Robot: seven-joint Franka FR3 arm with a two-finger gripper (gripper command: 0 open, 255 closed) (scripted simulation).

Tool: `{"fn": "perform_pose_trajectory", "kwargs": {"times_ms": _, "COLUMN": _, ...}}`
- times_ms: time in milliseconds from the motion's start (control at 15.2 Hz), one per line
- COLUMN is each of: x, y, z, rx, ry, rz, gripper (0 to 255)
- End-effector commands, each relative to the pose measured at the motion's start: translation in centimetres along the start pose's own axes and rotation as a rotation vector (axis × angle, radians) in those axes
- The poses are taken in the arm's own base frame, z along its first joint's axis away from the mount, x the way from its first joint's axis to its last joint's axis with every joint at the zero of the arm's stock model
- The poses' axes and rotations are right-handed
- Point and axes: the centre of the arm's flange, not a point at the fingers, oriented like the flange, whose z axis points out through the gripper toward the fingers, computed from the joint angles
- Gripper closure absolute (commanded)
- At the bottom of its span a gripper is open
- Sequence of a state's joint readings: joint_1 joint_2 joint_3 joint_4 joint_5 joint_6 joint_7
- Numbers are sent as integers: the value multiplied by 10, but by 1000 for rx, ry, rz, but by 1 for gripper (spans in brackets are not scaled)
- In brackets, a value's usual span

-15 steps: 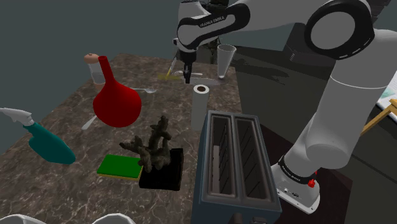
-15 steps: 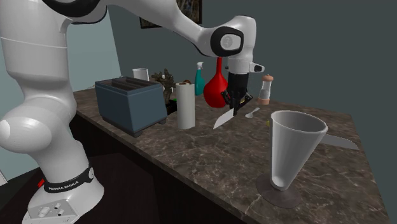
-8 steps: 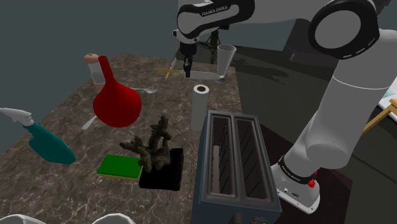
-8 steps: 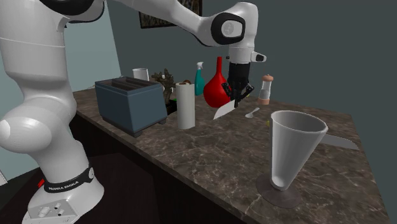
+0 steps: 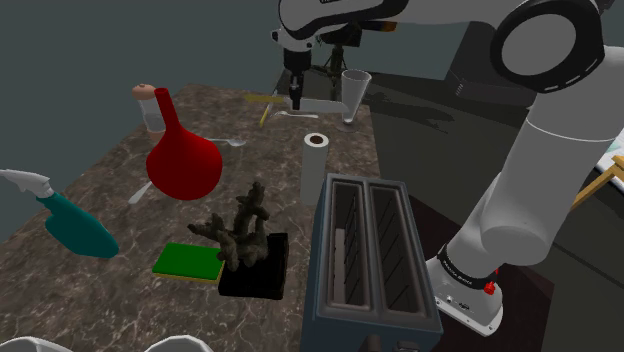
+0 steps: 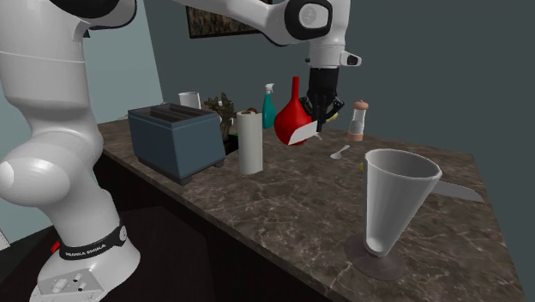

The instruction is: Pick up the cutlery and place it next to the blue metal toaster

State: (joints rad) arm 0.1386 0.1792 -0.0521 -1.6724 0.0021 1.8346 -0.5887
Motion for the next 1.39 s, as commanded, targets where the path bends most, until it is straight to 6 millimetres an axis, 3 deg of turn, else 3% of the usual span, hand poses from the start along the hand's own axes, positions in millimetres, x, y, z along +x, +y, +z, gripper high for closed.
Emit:
{"fn": "perform_pose_trajectory", "kwargs": {"times_ms": 0, "x": 1, "y": -1, "z": -10, "rx": 0, "ry": 0, "rz": 0, "gripper": 255}}
{"fn": "perform_pose_trajectory", "kwargs": {"times_ms": 1320, "x": -1, "y": -1, "z": -111, "rx": 0, "ry": 0, "rz": 0, "gripper": 255}}
